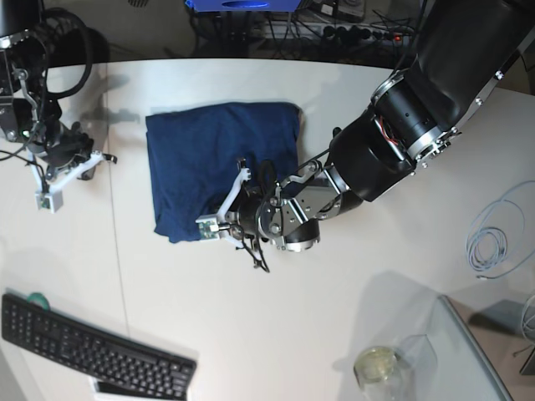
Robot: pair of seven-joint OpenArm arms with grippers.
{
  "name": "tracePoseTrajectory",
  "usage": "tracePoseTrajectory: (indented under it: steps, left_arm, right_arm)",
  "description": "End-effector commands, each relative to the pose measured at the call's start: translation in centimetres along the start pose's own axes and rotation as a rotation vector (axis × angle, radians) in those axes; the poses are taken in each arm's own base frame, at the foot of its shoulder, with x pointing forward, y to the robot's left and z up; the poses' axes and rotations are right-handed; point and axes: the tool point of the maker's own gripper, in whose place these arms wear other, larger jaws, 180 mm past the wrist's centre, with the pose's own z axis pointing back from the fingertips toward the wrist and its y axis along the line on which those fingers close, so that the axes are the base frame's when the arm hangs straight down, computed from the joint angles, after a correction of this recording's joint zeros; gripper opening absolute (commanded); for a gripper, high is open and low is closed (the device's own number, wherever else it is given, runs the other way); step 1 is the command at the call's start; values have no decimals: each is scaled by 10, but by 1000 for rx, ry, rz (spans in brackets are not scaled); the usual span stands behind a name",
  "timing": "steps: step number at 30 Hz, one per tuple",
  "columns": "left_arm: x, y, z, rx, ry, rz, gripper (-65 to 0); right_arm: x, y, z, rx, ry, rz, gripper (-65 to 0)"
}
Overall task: Layout the t-shirt on the table in an organized manner, then fold the t-shirt properly
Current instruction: 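Grasp the shirt's hem corner with the left gripper and drag it to square the fold, then smooth the shirt's sides with both grippers to square the rectangle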
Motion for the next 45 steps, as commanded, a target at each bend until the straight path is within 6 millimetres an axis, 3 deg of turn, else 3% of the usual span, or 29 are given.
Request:
tracePoseTrajectory:
  steps: [1, 12, 16, 18, 21, 24, 27, 34, 39, 41, 42, 44, 45]
  left_arm:
    - [-4, 8, 4, 8, 34, -22, -650]
    - [4, 8, 2, 10, 26, -20, -635]
    - [9, 20, 6, 28, 22, -32, -344]
    - [11, 24, 8, 35, 21, -38, -245]
    - [21, 36, 14, 58, 32, -66, -155]
    - [36, 46, 22, 85, 38, -111, -142]
    - [47, 70, 41, 139, 48, -155, -145]
    - [73, 101, 84, 262, 12, -187, -146]
    - [73, 110, 132, 383, -19, -120, -153]
    - [70, 94, 153, 431, -56, -54, -245]
    - [66, 83, 161, 448, -75, -5, -344]
    - [49, 59, 173, 471, -106, 105, -614]
    - [39, 45, 175, 473, -121, 155, -650]
  right_arm:
    - [18, -2, 4, 2, -49, 9, -650]
    - [18, -2, 4, 2, -49, 9, -650]
    - [18, -1, 4, 3, -48, 10, -650]
    - [17, -1, 3, 5, -47, 12, -650]
    - [17, -1, 3, 5, -47, 12, -650]
    - [17, 0, 3, 6, -46, 13, -650]
    - [17, 0, 3, 7, -46, 14, -650]
    - [19, 3, 4, 11, -50, 17, -650]
    - [32, 30, 22, 73, -82, 61, -650]
    - [37, 44, 33, 105, -90, 85, -650]
    - [35, 50, 38, 119, -88, 96, -650]
    - [33, 61, 49, 146, -99, 112, -650]
    - [31, 68, 54, 161, -103, 122, -650]
